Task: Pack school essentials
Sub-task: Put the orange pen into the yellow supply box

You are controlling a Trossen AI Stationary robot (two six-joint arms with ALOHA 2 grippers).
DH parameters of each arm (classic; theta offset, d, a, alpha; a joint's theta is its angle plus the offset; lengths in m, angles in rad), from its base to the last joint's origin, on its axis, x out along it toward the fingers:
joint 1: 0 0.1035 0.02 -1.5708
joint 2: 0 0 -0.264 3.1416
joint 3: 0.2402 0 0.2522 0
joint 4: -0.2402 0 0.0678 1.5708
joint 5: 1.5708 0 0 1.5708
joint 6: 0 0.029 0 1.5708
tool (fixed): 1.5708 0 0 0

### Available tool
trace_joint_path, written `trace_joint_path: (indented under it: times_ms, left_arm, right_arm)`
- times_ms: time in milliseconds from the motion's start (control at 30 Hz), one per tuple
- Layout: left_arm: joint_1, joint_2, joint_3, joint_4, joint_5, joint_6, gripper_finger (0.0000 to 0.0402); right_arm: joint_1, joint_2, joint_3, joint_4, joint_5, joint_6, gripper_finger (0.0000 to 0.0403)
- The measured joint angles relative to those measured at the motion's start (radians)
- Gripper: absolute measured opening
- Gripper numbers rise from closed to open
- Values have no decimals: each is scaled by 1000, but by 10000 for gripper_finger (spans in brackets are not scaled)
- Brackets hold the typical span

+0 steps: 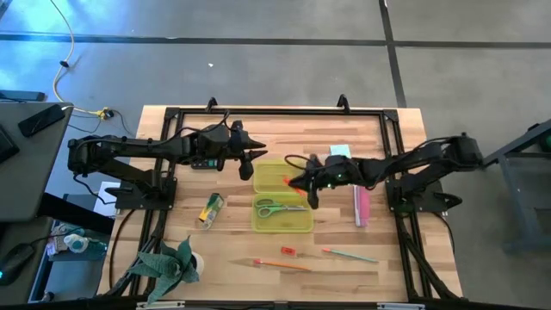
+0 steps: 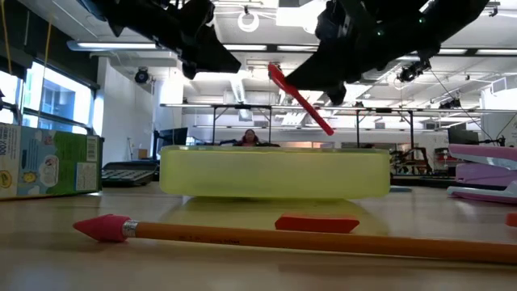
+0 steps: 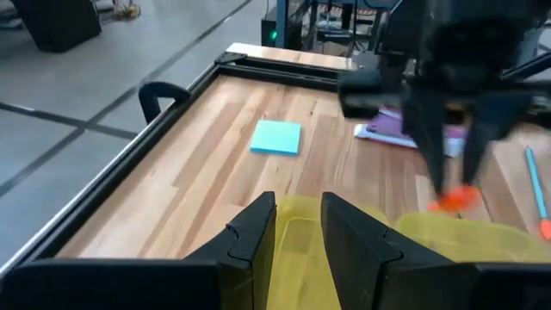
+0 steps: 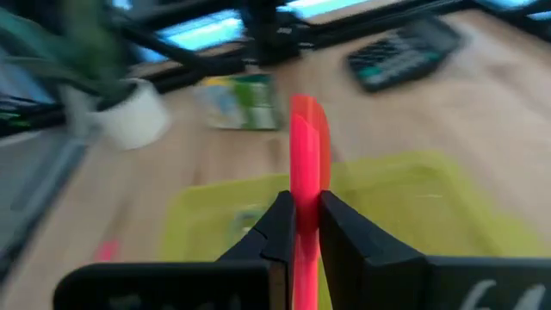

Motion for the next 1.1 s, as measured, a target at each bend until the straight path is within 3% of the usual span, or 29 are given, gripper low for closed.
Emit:
trace_joint_path:
  times_ms: [433, 567, 767, 1100]
  left_arm:
    - [0, 0, 0, -107, 0, -36, 85]
    - [-1, 0, 0, -115, 0, -44, 85]
    - [-1, 0, 0, -121, 0, -45, 85]
    - [-1, 0, 0, -120, 0, -44, 85]
  right_arm:
    - [22, 194, 29, 40, -76, 20, 25]
    - [24, 253, 73, -22, -116, -27, 25]
    - [52, 301, 152, -146, -87, -105, 27]
    - [93, 305, 211, -220, -23, -126, 122]
